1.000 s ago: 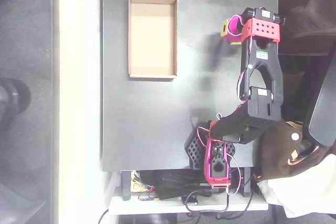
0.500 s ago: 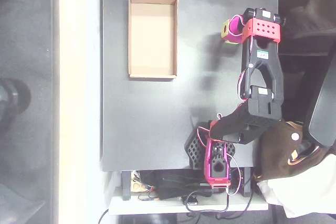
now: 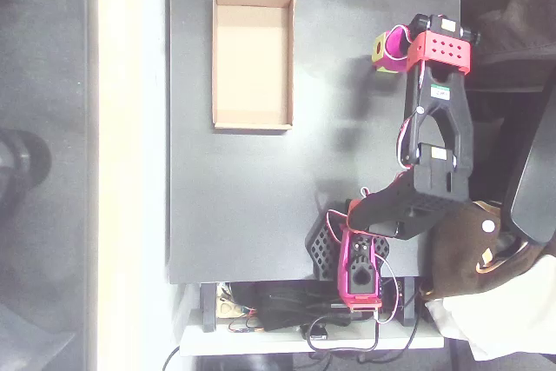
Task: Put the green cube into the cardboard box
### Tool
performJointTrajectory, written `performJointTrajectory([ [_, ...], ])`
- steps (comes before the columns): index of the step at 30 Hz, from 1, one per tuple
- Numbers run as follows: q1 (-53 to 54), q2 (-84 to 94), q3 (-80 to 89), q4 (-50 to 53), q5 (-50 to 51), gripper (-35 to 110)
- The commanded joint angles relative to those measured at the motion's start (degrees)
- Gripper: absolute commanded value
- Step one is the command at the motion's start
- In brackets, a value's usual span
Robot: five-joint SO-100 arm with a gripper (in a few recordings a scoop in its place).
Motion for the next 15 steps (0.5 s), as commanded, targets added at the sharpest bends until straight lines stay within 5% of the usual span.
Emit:
performJointTrajectory([
  [1, 0.44, 7.03, -0.88, 0.7, 0.35, 11],
  [15, -3.69, 29.09, -0.79, 0.79, 0.26, 11],
])
